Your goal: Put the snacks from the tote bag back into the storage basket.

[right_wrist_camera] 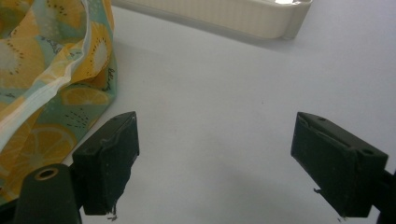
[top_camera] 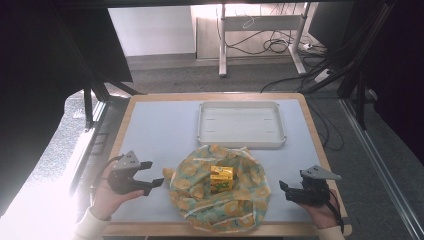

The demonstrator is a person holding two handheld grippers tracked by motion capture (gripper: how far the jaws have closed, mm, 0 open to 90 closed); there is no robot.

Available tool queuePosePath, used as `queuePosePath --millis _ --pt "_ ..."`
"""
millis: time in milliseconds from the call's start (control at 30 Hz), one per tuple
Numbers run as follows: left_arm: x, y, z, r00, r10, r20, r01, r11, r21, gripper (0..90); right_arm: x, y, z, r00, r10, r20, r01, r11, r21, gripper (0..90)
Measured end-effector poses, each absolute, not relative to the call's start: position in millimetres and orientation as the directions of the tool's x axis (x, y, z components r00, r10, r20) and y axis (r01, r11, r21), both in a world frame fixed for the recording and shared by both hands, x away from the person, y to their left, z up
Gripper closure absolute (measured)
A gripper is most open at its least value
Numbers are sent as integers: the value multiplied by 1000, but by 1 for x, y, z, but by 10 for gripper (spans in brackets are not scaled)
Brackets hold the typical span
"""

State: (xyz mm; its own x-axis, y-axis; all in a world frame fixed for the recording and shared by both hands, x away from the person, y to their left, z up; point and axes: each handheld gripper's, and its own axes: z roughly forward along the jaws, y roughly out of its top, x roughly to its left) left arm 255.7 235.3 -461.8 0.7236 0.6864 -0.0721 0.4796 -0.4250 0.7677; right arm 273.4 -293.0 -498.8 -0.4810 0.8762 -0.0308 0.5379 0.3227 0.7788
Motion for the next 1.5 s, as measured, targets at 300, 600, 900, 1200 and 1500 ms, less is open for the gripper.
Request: queuePosePath --millis 300,600,900,1200,1500 --pt "260 231 -457 737 673 -66 470 -440 765 262 274 -293 -499 -482 875 -31 537 323 779 155" --pt "263 222 -448 756 652 -52 451 -463 763 260 274 -292 -500 -484 874 -32 538 327 777 154" --pt "268 212 -439 778 626 -48 438 -486 756 257 274 -293 -500 -481 876 -28 543 323 775 152" --pt "275 202 -434 790 612 -38 428 -507 748 256 275 -293 -501 -479 877 -29 548 324 771 152" --pt "282 191 -429 806 592 -25 414 -533 738 256 275 -293 -501 -481 876 -28 549 326 770 153"
